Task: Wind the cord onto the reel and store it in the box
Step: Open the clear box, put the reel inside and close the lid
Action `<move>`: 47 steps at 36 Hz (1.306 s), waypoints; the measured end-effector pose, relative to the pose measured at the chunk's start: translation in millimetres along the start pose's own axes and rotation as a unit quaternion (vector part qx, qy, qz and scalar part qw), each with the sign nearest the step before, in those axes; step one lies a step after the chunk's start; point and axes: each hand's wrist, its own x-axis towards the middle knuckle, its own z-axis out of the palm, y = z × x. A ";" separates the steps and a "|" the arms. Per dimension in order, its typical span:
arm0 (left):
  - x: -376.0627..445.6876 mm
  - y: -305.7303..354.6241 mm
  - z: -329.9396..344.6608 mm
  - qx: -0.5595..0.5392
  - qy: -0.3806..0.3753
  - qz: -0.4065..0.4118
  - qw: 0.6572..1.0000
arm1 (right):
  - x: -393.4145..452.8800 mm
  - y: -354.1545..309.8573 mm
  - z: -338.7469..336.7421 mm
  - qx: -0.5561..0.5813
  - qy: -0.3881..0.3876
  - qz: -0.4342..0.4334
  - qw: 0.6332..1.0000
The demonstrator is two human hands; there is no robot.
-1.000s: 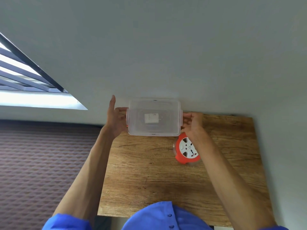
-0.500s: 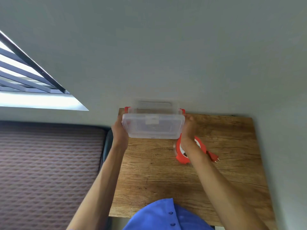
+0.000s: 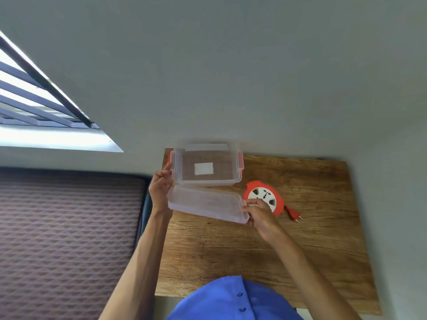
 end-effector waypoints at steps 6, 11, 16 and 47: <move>0.5 8.4 1.5 0.003 -0.033 -0.011 0.999 | -4.9 21.9 11.7 -0.078 0.057 -0.066 0.993; -2.1 9.7 2.2 0.060 -0.027 0.009 0.998 | -4.9 22.2 14.3 -0.142 0.074 -0.114 0.981; -5.9 8.1 1.4 0.050 -0.042 0.022 0.998 | -0.6 9.1 -16.9 -0.300 0.188 -0.243 0.903; 12.3 -3.7 3.8 0.041 -0.036 0.041 0.998 | -40.1 -244.1 16.1 -0.539 -0.022 -0.463 0.703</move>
